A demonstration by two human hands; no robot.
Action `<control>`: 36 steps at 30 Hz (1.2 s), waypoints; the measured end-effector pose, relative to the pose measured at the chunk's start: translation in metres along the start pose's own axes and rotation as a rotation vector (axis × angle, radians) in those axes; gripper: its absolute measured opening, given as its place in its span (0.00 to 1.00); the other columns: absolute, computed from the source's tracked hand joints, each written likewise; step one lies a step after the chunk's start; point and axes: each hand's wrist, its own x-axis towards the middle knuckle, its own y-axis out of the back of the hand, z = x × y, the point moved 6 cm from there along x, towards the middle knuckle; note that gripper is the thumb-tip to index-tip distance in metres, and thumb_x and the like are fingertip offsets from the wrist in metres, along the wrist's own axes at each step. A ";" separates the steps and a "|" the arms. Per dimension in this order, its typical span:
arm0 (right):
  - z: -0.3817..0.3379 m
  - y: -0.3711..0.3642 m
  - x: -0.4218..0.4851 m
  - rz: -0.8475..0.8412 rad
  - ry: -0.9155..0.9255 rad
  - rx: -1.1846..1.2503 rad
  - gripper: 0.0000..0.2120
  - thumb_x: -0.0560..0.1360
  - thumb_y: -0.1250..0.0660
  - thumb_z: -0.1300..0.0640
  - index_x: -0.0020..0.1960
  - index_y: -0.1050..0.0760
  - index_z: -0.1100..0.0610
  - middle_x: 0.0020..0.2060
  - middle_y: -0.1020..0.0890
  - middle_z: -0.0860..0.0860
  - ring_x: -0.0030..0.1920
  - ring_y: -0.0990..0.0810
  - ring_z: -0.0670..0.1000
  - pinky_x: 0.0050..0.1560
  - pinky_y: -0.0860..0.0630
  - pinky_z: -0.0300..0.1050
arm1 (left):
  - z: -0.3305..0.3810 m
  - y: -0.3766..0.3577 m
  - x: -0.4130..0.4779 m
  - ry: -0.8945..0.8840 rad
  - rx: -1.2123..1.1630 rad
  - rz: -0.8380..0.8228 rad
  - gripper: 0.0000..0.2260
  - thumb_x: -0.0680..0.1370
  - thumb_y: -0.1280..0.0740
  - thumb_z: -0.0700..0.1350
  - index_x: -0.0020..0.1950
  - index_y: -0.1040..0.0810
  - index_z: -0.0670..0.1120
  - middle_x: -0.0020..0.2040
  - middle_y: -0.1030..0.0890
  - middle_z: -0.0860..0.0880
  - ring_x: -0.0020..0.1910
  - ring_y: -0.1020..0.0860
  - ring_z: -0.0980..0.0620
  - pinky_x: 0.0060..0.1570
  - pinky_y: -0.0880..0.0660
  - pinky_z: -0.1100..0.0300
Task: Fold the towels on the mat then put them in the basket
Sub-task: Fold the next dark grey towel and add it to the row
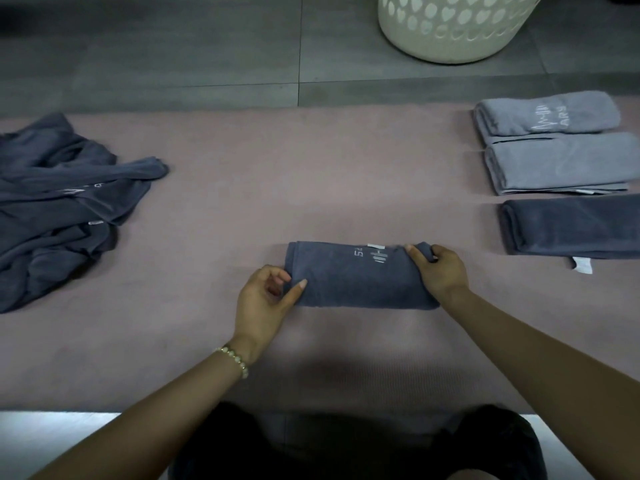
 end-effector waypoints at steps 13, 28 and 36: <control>-0.010 0.001 -0.013 0.035 0.126 -0.112 0.16 0.77 0.36 0.48 0.35 0.34 0.54 0.30 0.28 0.47 0.39 0.27 0.53 0.43 0.35 0.40 | -0.013 -0.001 0.024 0.071 0.043 -0.536 0.13 0.73 0.28 0.42 0.31 0.28 0.45 0.29 0.30 0.54 0.30 0.34 0.58 0.33 0.36 0.65; -0.072 -0.074 -0.028 -0.524 0.492 -0.726 0.33 0.73 0.42 0.32 0.68 0.32 0.52 0.63 0.25 0.51 0.60 0.26 0.53 0.63 0.31 0.47 | -0.013 -0.030 0.022 0.350 -0.048 0.003 0.13 0.77 0.34 0.54 0.42 0.28 0.44 0.35 0.25 0.52 0.36 0.26 0.52 0.33 0.31 0.66; -0.063 -0.050 -0.034 -0.370 0.195 0.007 0.19 0.76 0.37 0.42 0.34 0.30 0.54 0.32 0.23 0.48 0.36 0.25 0.49 0.38 0.29 0.40 | 0.024 -0.066 -0.034 0.742 -0.556 -0.186 0.24 0.76 0.39 0.62 0.53 0.21 0.42 0.48 0.16 0.46 0.49 0.18 0.48 0.50 0.22 0.57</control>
